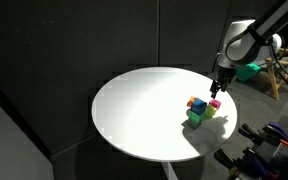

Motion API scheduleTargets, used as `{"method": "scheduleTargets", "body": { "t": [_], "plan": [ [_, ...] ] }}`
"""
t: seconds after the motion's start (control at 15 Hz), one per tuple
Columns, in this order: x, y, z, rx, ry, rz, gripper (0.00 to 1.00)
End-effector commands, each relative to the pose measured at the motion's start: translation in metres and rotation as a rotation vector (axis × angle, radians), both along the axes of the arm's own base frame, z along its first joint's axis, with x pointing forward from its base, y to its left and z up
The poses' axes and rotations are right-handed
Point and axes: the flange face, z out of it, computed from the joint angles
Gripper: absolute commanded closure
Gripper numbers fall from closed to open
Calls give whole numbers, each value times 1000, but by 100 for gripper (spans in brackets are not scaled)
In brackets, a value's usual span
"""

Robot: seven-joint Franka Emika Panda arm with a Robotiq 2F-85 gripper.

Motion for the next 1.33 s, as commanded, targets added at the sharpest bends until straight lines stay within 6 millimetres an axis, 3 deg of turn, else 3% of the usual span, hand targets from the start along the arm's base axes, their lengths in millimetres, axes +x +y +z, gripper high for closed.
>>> {"method": "scheduleTargets", "body": {
  "t": [0.0,0.33,0.6,0.93,1.27],
  "plan": [
    [-4,-23,-6,-12,1,-24,0],
    [-9,-49,-18,-29,13,-49,0],
    [-16,-54,-28,-32,22,-93,0],
    [-19,-45,-41,-45,21,-176,0],
    [-12,-23,-50,-58,13,-191,0]
  ]
}}
